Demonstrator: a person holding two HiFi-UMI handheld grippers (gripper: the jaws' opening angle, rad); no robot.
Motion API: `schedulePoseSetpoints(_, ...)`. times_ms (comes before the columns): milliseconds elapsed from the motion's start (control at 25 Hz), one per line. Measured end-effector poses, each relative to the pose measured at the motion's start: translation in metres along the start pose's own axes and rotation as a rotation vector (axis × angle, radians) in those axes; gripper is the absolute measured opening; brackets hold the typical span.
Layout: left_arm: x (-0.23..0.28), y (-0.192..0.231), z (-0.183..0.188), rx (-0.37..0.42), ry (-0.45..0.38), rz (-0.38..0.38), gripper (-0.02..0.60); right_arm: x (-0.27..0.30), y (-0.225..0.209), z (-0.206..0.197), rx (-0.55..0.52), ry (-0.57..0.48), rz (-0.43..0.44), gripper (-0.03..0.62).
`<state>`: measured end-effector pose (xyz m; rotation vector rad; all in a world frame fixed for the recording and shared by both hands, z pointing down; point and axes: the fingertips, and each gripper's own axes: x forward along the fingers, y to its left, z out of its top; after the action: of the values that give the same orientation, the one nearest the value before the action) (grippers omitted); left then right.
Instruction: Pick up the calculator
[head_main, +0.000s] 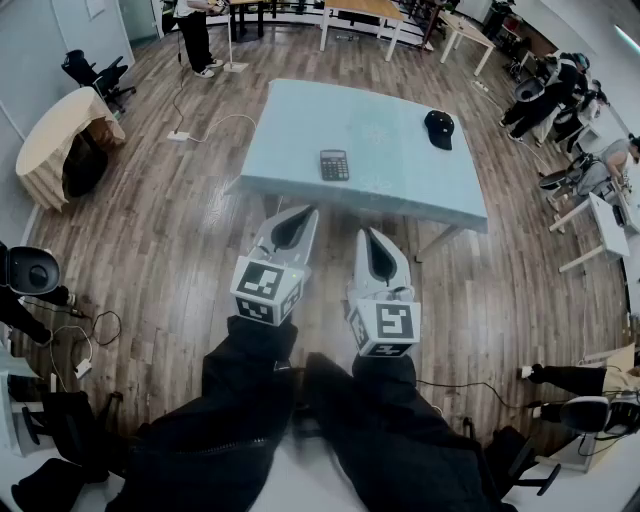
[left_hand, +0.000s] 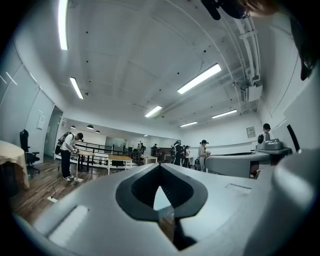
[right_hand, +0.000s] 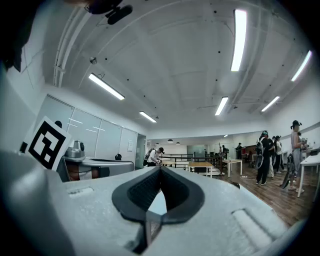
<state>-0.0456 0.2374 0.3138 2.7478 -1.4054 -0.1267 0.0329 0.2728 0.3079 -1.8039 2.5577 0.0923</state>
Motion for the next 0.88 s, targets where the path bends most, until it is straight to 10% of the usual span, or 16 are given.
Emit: schedulePoseSetpoints(880, -0.013, 0.026, -0.013, -0.006, 0.033, -0.028, 0.000, 0.013, 0.014, -0.019, -0.003, 0.061, -0.011, 0.000)
